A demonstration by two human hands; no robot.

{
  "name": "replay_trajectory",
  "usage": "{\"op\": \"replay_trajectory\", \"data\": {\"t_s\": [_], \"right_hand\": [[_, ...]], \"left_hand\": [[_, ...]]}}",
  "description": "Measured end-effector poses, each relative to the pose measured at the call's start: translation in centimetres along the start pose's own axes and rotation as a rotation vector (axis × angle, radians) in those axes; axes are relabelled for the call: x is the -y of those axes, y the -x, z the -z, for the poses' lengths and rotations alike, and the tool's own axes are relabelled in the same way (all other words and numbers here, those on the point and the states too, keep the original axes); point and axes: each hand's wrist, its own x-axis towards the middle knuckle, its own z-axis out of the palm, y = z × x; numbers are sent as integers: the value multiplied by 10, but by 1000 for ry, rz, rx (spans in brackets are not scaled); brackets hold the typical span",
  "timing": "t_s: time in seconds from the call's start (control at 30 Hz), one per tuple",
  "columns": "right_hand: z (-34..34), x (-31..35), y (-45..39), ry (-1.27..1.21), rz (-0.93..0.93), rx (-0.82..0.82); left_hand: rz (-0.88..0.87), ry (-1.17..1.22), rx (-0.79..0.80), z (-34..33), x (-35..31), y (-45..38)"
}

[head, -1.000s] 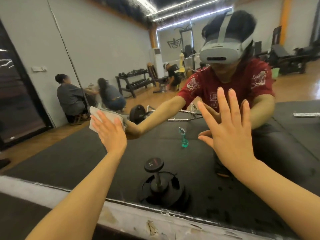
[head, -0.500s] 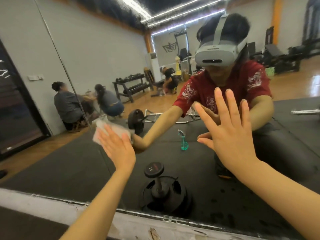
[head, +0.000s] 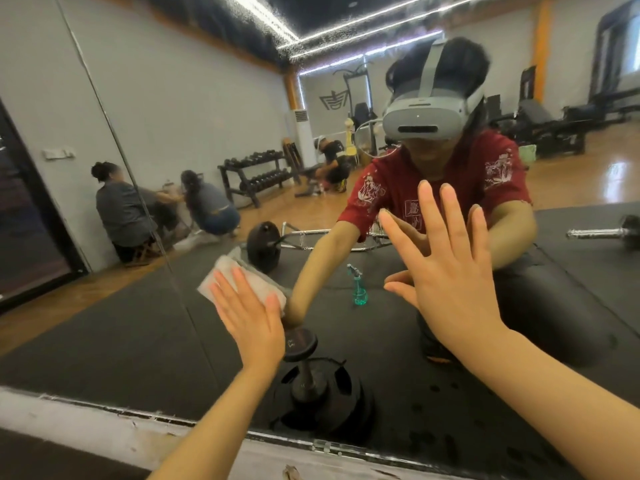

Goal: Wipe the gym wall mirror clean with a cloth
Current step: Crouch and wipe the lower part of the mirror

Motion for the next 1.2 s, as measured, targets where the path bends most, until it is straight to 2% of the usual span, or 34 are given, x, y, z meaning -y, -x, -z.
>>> {"op": "replay_trajectory", "data": {"t_s": [0.07, 0.17, 0.27, 0.33, 0.4, 0.5, 0.63, 0.7, 0.77, 0.87, 0.93, 1.0, 1.1, 1.2], "right_hand": [[-1, 0, 0, 14, 5, -2], [-1, -1, 0, 26, 7, -5], [-1, -1, 0, 23, 3, -6], [-1, -1, 0, 18, 8, -6], [-2, -1, 1, 17, 15, 0], [-2, -3, 1, 22, 21, 4], [-1, -3, 0, 23, 22, 3], [-2, -2, 0, 26, 18, -1], [-1, -3, 1, 27, 19, -3], [0, -2, 1, 28, 22, 3], [2, -2, 1, 27, 20, 13], [3, -2, 1, 27, 19, 22], [3, -2, 0, 20, 23, 28], [4, -8, 1, -81, 59, -25]], "left_hand": [[-4, 52, -86, 12, -19, -45], [-160, 71, -167, 27, -40, -88], [-418, -46, -93, 20, -34, -63], [-632, -214, 4, 6, -11, -21], [-762, -351, 76, -1, 14, 11], [-721, -360, 80, 6, 12, -9], [-460, -114, -97, 28, -56, -91], [-447, -99, -163, 26, -71, -98], [-615, -169, -126, 15, -63, -73], [-1044, -372, 72, -1, -22, -15], [-1181, -474, 119, -3, -2, 4], [-1102, -456, 97, 5, -9, -9], [-678, -196, -27, 24, -66, -65], [-504, -73, -134, 29, -111, -102]]}}
